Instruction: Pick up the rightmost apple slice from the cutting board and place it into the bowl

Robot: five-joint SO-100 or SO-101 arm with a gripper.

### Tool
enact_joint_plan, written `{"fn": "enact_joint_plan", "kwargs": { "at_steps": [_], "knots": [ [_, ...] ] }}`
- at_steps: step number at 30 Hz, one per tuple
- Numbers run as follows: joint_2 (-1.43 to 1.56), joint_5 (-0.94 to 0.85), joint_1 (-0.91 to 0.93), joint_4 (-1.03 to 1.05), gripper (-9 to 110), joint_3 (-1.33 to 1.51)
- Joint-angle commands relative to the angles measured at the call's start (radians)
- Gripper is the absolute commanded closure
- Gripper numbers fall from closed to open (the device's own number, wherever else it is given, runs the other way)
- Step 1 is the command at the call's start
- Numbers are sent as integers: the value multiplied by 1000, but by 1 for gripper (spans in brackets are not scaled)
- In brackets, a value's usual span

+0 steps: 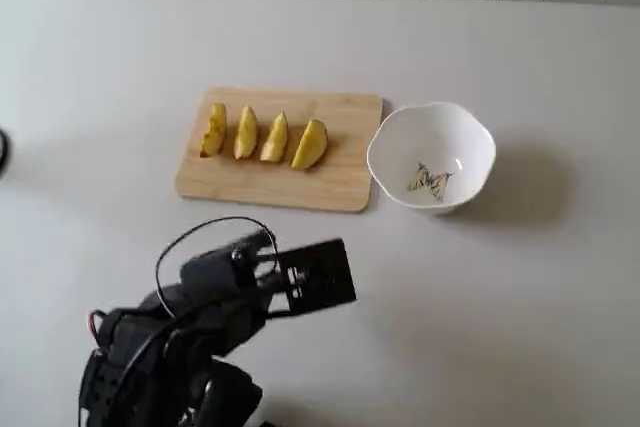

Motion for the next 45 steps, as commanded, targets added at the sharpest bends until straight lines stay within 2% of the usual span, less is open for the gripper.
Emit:
{"fn": "enact_joint_plan", "kwargs": {
  "at_steps": [1,4,7,10,17,21,25,36,40,45],
  "knots": [
    [-669,143,-9,-3,67,-522],
    [-925,224,-43,61,58,-781],
    [-1181,241,-67,156,55,-1025],
    [-1322,48,-74,161,54,-1135],
    [-1588,-436,41,232,60,-1410],
    [-1694,-621,74,273,60,-1551],
    [-1775,-735,61,302,60,-1657],
    [-2172,-798,57,468,60,-2189],
    [-2479,-804,63,640,60,-2695],
    [-2507,-793,48,647,62,-2669]
  ]
}}
